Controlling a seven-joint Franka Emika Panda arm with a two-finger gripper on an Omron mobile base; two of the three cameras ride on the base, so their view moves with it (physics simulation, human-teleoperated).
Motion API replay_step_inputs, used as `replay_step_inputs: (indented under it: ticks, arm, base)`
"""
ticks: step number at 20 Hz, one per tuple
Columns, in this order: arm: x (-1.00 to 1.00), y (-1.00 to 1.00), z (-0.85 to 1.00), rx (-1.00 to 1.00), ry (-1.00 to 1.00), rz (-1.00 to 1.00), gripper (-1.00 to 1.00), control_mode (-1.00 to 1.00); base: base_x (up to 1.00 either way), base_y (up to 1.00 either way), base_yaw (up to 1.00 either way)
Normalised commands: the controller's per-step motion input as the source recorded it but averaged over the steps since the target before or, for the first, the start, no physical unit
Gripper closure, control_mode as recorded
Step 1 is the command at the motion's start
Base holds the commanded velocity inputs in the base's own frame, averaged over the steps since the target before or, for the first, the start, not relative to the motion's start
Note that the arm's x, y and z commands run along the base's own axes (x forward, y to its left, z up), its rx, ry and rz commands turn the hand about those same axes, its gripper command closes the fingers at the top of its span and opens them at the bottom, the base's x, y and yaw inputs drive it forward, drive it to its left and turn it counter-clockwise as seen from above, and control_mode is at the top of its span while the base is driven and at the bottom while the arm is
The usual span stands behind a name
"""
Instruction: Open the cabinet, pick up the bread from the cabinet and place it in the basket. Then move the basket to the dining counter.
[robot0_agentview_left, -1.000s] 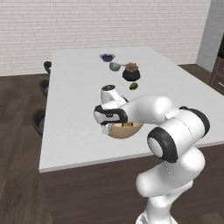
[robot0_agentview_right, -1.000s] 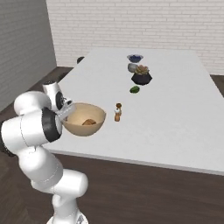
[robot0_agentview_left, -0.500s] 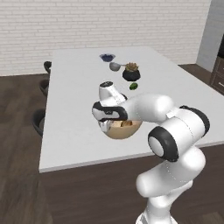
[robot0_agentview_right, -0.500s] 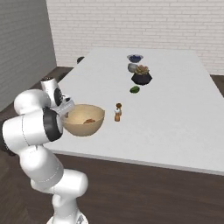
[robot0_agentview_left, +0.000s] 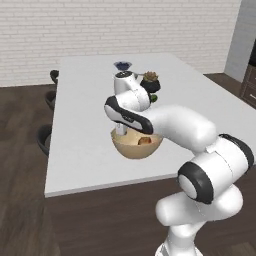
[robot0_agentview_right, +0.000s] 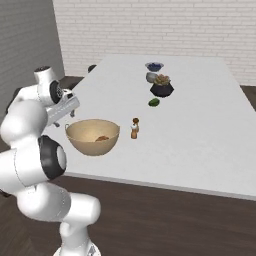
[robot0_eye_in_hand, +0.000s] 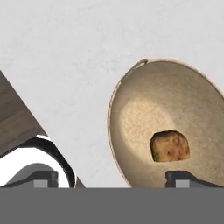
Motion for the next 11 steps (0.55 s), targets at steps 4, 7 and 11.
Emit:
replay_step_inputs:
  ticks: [4, 7, 11]
  arm:
    - [-0.54, -0.09, 0.59, 0.0, -0.25, 0.0, -1.0, -1.0]
    - [-0.63, -0.14, 0.59, 0.0, -0.31, 0.0, -1.0, -1.0]
    - [-0.71, -0.17, 0.58, 0.0, -0.29, 0.0, -1.0, -1.0]
  base:
    - [0.0, 0.0, 0.0]
    - [0.0, 0.0, 0.0]
    - [0.0, 0.0, 0.0]
